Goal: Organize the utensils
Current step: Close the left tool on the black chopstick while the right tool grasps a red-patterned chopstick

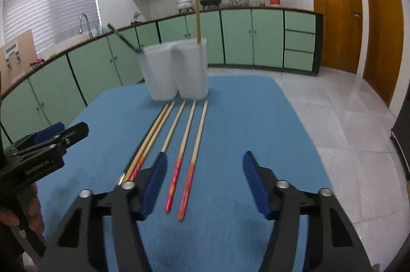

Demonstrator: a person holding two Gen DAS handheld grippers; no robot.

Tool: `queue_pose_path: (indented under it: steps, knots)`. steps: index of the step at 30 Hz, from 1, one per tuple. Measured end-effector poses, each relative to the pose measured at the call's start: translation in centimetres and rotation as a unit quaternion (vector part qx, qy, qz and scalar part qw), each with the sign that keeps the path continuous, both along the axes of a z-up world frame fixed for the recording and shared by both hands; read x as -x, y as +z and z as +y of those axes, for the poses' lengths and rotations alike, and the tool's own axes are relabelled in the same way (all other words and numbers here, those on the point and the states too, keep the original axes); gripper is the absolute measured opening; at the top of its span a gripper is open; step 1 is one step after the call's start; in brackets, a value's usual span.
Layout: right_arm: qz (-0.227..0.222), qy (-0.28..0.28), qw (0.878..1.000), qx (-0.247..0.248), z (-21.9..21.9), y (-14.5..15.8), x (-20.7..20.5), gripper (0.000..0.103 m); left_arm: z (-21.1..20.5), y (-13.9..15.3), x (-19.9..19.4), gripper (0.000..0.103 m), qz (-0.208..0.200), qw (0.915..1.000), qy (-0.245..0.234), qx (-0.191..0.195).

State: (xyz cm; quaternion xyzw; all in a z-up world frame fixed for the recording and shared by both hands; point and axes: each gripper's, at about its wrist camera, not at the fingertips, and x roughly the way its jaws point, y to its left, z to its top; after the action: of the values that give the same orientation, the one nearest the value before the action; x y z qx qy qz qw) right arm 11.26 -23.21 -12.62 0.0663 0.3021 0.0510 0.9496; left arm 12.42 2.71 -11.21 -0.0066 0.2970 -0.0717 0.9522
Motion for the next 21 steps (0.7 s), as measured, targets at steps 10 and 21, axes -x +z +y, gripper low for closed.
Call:
queue_pose_path:
  steps: [10,21]
  knots:
    - [0.046,0.025,0.999,0.003,1.3,-2.5,1.7,0.031,-1.4,-2.7,1.5,0.065,0.048,0.9985,-0.024,-0.011]
    - [0.094,0.045,0.994,-0.005,2.5,-4.5,0.9,0.014,-1.6,-3.7,1.1,0.054,0.079,0.9965,-0.025,-0.007]
